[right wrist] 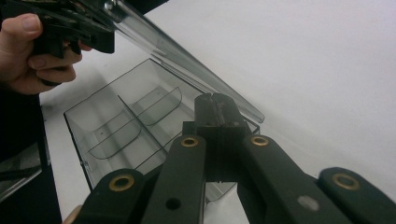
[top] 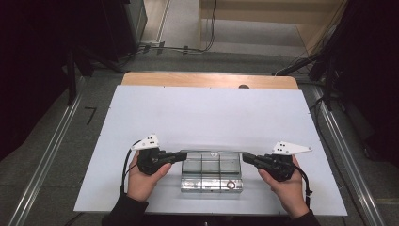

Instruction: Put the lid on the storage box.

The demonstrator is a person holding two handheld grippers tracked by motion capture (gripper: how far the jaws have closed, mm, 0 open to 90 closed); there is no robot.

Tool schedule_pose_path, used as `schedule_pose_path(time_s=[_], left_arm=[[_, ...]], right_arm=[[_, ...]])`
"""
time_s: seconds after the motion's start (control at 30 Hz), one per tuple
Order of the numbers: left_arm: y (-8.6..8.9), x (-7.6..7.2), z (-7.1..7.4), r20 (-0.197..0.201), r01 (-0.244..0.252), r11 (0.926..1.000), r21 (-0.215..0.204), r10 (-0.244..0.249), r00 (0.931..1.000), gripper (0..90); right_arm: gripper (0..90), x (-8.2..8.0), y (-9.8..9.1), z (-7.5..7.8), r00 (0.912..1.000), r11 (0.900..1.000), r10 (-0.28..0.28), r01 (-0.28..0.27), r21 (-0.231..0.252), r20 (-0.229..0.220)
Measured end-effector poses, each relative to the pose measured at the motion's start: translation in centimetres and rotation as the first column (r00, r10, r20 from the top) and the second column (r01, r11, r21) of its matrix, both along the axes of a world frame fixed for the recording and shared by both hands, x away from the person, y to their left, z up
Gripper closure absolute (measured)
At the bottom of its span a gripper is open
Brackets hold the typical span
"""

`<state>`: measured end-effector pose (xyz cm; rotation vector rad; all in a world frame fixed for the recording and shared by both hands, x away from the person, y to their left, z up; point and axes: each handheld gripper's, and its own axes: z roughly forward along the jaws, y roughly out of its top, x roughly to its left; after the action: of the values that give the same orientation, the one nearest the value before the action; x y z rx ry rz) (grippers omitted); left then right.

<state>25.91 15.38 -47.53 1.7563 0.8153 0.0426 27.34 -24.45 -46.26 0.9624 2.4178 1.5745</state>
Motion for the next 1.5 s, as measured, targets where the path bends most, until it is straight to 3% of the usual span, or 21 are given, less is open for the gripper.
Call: schedule_pose_path(time_s=[0.13, 0.8, 1.5], left_arm=[[0.0, -0.2, 0.1, 0.005, 0.006, 1.0, -0.004, -0.006, 1.0, 90.0], [0.4, -1.2, -0.4, -0.001, 0.026, 0.9995, -0.017, -0.026, 0.9997, 90.0], [0.5, -2.0, -1.4, -0.026, 0.054, 0.9979, 0.035, -0.053, 0.9983, 90.0]], right_arm=[[87.5, -0.2, 0.0, 0.1, 0.9996, 0.9997, 0.025, -0.025, 0.007, 0.014], [87.5, -1.1, -0.1, -0.3, 0.9991, 0.9993, 0.038, -0.038, -0.008, 0.018], [87.5, -2.0, -0.3, -1.4, 0.9964, 0.9948, 0.084, -0.084, -0.058, 0.007]])
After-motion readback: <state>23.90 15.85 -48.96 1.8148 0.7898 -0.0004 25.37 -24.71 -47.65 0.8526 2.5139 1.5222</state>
